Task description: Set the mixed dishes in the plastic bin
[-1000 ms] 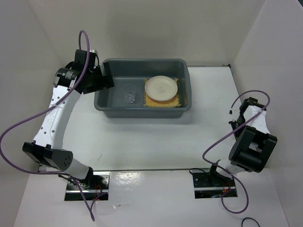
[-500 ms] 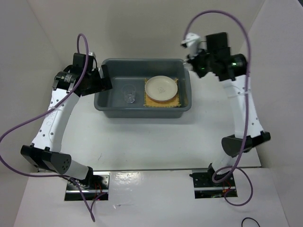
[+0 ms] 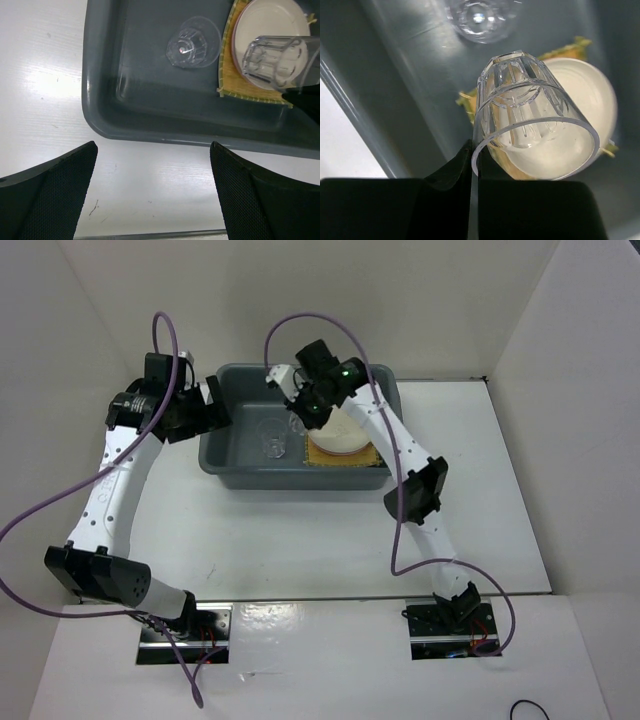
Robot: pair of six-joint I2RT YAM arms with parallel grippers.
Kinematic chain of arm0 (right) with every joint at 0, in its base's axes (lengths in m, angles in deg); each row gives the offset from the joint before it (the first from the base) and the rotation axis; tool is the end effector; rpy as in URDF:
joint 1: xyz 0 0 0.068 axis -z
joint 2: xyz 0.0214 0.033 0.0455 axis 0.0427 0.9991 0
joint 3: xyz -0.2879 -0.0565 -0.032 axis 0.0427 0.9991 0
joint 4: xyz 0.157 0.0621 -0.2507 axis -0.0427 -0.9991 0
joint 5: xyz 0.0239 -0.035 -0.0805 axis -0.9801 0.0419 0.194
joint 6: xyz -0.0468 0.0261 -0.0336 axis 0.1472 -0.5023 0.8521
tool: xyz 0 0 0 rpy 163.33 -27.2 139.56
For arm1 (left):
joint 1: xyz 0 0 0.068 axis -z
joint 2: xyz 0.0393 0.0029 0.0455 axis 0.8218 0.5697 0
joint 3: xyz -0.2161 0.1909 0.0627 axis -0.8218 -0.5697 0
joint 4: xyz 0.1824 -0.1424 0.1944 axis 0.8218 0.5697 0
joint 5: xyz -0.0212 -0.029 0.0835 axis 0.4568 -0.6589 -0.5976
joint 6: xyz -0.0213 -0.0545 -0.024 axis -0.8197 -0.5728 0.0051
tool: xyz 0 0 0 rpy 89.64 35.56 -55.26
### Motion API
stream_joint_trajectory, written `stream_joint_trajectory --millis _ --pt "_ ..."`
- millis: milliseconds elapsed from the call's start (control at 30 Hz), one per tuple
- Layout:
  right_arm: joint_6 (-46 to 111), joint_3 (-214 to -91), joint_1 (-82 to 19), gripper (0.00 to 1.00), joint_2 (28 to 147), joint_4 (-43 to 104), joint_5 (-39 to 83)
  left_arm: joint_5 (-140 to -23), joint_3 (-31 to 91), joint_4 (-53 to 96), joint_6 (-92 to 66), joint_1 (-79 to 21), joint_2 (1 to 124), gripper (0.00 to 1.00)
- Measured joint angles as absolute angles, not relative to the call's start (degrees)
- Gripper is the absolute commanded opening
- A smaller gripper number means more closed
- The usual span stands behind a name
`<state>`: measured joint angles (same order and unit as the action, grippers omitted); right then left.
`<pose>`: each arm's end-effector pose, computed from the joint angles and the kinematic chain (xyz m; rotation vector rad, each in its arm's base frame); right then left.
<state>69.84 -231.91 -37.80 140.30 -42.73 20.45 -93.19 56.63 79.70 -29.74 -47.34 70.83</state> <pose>0.4359 0.3187 0.3850 -1.4108 2.0420 0.2346 0.3392 -0.0443 0.4531 -0.4432 2.2483 -0.2628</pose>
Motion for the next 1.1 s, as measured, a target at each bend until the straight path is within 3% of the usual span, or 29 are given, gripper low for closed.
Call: stream_joint_trajectory --millis 900,1033,1100 --pt "69.6 -235.6 -43.2 0.00 156.7 -43.5 17.7 -92.1 50.4 80.3 -29.6 -50.1 69.8 0.99" --pt "69.6 -236.4 -44.3 0.05 157.0 -43.5 18.4 -92.1 50.1 80.3 -29.6 -50.1 69.6 0.99" --pt "69.5 -237.6 -44.6 0.17 157.7 -43.6 18.8 -92.1 50.0 80.3 -29.6 -50.1 69.4 0.99"
